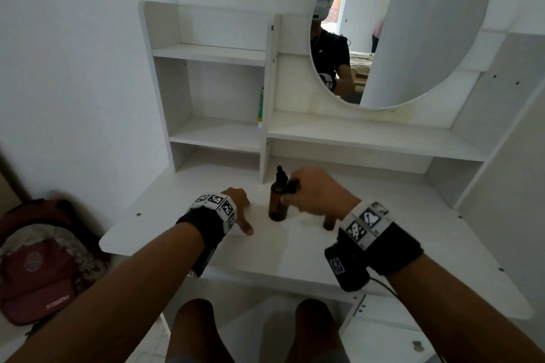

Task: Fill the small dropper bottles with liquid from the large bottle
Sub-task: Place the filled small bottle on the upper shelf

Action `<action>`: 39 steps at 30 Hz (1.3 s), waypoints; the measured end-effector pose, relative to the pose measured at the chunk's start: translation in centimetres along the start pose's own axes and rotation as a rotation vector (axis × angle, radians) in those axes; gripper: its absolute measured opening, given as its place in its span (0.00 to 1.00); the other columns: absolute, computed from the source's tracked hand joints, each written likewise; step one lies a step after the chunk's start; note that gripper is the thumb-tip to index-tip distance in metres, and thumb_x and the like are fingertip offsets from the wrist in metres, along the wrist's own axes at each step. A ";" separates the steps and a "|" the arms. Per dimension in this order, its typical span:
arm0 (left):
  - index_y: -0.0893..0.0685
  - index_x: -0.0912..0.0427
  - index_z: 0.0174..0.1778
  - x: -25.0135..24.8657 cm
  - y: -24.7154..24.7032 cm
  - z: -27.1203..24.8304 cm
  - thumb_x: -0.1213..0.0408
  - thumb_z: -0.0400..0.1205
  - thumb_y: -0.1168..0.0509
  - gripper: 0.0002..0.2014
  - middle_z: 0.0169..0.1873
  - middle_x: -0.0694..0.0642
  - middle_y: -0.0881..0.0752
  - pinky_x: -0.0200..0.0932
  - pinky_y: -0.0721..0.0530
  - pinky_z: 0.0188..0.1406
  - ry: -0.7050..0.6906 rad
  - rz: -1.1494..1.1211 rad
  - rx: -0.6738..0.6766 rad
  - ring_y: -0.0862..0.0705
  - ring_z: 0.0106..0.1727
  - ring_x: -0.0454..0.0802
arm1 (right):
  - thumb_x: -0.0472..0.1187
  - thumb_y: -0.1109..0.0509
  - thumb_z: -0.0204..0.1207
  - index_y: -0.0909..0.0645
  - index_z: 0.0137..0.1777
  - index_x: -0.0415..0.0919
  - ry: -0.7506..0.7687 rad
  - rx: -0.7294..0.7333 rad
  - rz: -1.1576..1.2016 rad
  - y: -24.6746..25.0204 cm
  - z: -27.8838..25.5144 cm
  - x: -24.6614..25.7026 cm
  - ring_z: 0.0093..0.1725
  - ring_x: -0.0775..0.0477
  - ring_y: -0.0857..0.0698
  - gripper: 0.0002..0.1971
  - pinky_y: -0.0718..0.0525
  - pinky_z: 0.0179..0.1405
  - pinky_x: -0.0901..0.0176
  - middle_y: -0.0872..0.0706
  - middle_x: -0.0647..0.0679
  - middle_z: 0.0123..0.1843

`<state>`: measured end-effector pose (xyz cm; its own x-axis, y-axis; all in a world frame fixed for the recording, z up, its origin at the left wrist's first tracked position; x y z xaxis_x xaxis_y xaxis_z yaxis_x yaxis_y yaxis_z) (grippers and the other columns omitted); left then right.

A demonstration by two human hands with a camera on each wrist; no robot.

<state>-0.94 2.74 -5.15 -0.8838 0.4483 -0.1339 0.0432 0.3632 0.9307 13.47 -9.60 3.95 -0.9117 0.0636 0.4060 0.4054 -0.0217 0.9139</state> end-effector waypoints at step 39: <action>0.34 0.57 0.83 -0.2 0.1 -1.1 0.37 0.78 0.33 0.42 0.78 0.57 0.28 0.50 0.29 0.74 -0.054 0.236 0.069 0.27 0.77 0.56 | 0.45 0.32 0.79 0.24 0.70 0.38 -0.180 0.011 -0.327 3.5 2.8 -4.1 0.61 0.41 0.18 0.21 0.18 0.57 0.53 0.20 0.40 0.66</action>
<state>-1.30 1.77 -4.69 -0.8193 0.5696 0.0650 0.2792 0.2975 0.9130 18.84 -7.10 5.50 -0.9673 0.2394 0.0837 0.0959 0.0398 0.9946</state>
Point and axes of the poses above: each hand's wrist, its own z-axis towards the middle knuckle, its own y-axis out of the back of the hand, x = y × z, the point moved 3 cm from there along z, towards the middle knuckle
